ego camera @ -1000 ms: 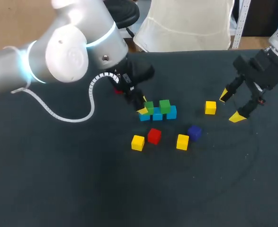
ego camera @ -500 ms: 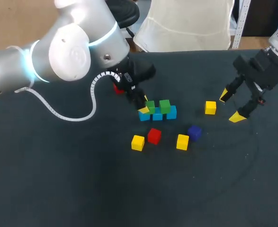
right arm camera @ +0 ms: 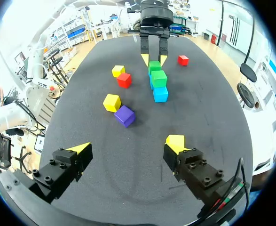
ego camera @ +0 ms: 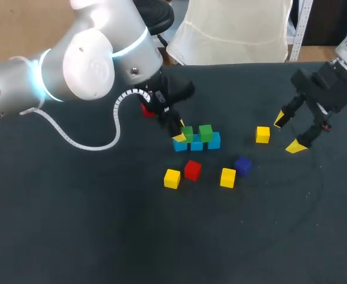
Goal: Place the blue cubes, place green cubes on the blue cubes, place the yellow cubes on the green cubes, then place the red cubes on the yellow cubes, and place purple cube on the red cubes.
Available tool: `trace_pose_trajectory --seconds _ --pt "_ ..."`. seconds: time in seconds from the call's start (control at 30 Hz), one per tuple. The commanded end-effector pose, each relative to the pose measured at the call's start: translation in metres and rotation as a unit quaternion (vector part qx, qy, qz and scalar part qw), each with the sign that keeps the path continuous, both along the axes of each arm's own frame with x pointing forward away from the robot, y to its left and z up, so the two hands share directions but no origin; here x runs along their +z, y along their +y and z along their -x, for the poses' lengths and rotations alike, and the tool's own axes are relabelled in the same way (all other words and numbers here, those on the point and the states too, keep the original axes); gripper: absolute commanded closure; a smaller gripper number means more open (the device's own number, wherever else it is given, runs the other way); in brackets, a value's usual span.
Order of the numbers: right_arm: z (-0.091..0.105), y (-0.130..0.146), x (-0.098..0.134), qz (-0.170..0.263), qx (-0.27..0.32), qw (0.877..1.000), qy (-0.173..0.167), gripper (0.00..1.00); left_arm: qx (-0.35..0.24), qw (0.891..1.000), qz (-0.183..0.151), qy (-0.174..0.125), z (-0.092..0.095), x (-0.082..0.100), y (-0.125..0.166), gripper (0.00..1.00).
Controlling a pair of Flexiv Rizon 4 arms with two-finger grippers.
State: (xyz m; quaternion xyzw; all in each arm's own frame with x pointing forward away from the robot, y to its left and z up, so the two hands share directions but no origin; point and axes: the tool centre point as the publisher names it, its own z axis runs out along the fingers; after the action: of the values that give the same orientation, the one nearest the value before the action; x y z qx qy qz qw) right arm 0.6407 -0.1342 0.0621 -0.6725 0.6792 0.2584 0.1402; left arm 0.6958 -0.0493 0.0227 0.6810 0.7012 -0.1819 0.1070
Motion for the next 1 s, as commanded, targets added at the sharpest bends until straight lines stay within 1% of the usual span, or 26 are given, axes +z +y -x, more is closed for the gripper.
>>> trace_pose_trajectory --seconds 0.03,1.0 --pt "-0.001 -0.0001 -0.0005 -0.001 0.001 1.0 0.001 0.0 -0.003 1.0 -0.001 0.003 -0.0032 -0.0007 0.0 1.0" --pt "-0.001 -0.0001 -0.0005 -0.001 0.001 1.0 0.001 0.0 -0.012 1.0 -0.005 -0.002 -0.005 0.0009 -0.0034 1.0"
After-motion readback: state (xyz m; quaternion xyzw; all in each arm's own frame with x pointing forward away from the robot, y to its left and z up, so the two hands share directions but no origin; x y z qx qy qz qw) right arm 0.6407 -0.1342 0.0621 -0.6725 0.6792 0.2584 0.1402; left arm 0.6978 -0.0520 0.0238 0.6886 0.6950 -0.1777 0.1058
